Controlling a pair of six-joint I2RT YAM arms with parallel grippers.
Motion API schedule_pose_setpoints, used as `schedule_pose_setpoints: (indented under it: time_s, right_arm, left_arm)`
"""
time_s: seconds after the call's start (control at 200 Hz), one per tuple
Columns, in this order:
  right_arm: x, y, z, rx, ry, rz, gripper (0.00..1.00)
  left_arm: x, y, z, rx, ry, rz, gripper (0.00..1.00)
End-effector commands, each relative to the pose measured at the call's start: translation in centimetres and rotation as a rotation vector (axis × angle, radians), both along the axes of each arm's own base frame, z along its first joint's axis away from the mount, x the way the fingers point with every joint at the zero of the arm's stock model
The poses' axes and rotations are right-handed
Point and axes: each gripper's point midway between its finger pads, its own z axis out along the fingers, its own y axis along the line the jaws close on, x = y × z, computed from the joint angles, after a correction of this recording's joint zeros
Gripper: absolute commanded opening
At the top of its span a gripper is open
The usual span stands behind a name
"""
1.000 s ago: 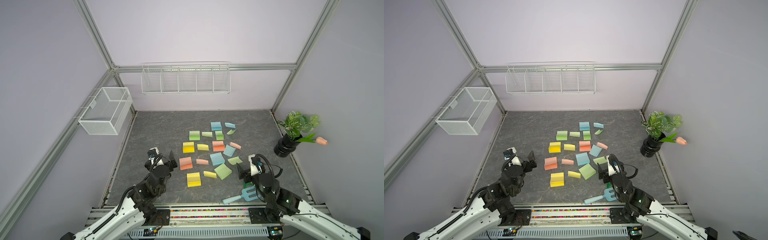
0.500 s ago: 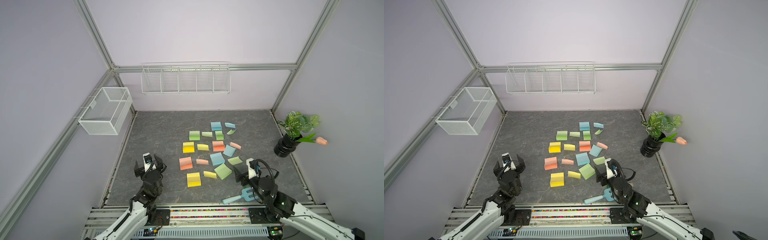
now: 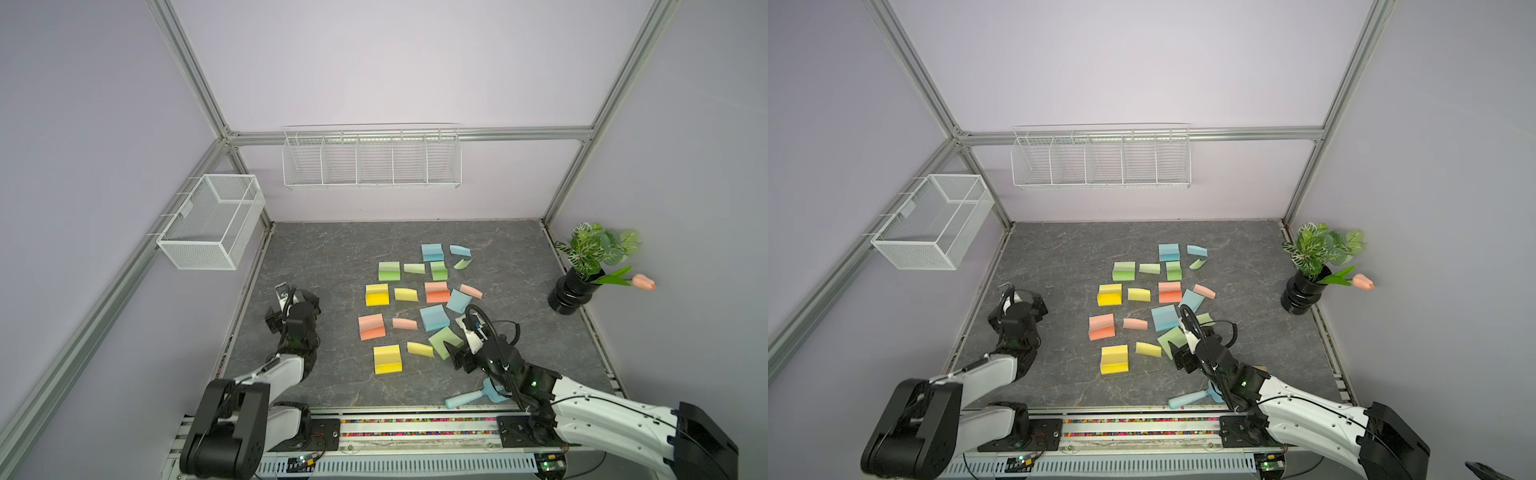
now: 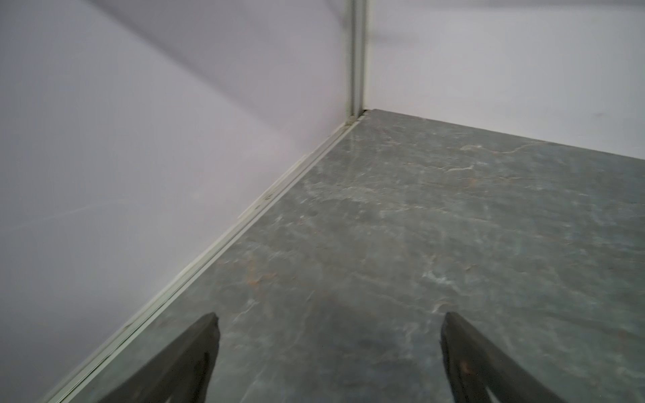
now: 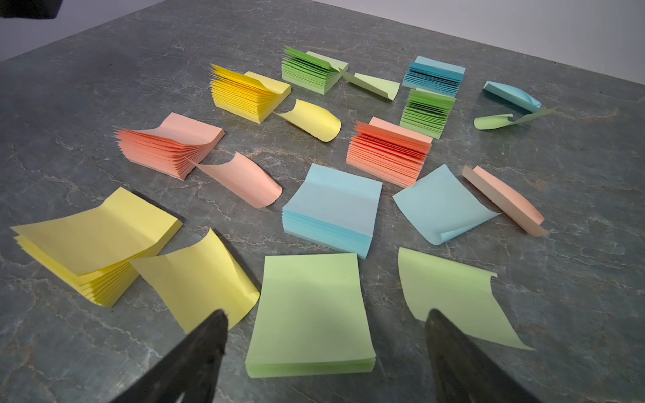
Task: Tear off pages from different memo pads
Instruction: Reset both arms
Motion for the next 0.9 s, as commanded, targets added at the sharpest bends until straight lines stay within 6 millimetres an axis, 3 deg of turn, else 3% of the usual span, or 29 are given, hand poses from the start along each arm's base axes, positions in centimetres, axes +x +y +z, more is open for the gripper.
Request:
schedule_pose_setpoints:
  time_s: [0.0, 0.105, 0.22, 0.405, 0.795, 0.895]
  right_arm:
    - [0.7, 0.5, 1.8, 0.060, -0.037, -0.015, 0.89]
    - [0.8, 0.0, 1.7, 0.051, -0.046, -0.037, 0.89]
    - [0.9, -0.1, 1.9, 0.053, -0.059, -0.042, 0.89]
    - [1.0, -1.2, 3.0, 0.034, -0.097, -0.069, 0.89]
    - [2.6, -7.7, 9.9, 0.017, -0.417, -0.339, 0.89]
    - [4.0, -9.0, 10.0, -0.049, -0.417, -0.402, 0.89]
  left_arm:
    - [3.3, -2.9, 0.7, 0.055, -0.030, -0.171, 0.99]
    - [1.9, -0.1, -0.8, -0.009, -0.153, -0.084, 1.00]
    - [3.8, -0.2, -1.2, -0.012, -0.039, -0.083, 0.99]
    - [3.6, -0.5, -1.3, -0.016, -0.026, -0.104, 0.99]
    - [3.7, -0.5, -1.4, -0.027, -0.015, -0.098, 0.99]
    - [3.7, -0.5, -1.4, -0.028, -0.015, -0.098, 0.99]
